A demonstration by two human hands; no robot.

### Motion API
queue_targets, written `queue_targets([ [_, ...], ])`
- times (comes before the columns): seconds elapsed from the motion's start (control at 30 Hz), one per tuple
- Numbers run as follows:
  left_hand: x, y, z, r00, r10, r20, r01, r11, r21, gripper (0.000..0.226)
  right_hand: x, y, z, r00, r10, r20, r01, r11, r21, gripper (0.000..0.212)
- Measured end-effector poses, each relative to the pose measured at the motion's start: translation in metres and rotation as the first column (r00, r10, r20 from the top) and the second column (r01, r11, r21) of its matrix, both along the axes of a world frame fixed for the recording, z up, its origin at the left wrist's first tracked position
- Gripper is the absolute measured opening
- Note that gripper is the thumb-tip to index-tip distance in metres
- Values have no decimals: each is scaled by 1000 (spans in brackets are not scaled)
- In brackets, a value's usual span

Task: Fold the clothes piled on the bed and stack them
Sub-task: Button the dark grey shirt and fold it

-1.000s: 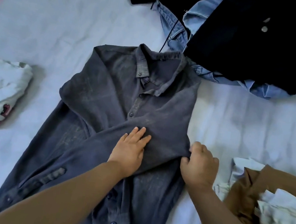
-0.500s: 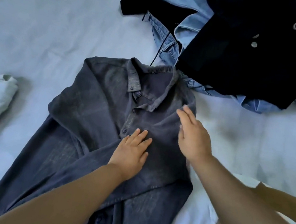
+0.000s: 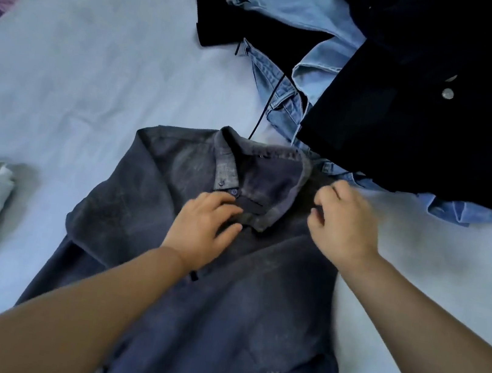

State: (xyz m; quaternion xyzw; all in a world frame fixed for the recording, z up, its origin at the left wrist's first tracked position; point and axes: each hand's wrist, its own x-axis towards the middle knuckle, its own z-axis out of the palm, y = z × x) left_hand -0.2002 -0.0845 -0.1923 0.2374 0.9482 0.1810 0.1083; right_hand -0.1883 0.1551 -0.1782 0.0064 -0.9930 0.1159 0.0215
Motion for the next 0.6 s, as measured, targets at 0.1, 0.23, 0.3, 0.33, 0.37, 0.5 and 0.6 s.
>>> queue_targets([
  [0.1,-29,-8,-3,998,-47,-48,43,995,-85,37,-7,-14,-1,953,302,-31,-301,953,22,13],
  [0.23,-46,-17,-11,999,-7,52,16,984,-176,39,-18,-32,2,860,478,180,-493,869,51,40],
  [0.3,-49,-21,-14,997,-52,51,59,987,-148,38,-26,-38,2,895,370,247,-381,925,-5,58],
  [0.33,-50,-23,-13,996,-66,52,72,990,-123,40,-31,-40,2,912,321,254,-332,943,-1,64],
  [0.37,-52,-23,-11,997,-58,58,63,994,-91,44,-35,-43,1,923,289,256,-303,953,17,68],
  [0.5,-71,-24,-8,999,40,-17,-40,999,-27,39,-43,-42,-12,978,137,160,-161,976,150,63],
  [0.6,-99,-21,-12,985,171,-8,-171,979,-108,57,-47,-38,-20,999,-41,0,40,990,134,59],
])
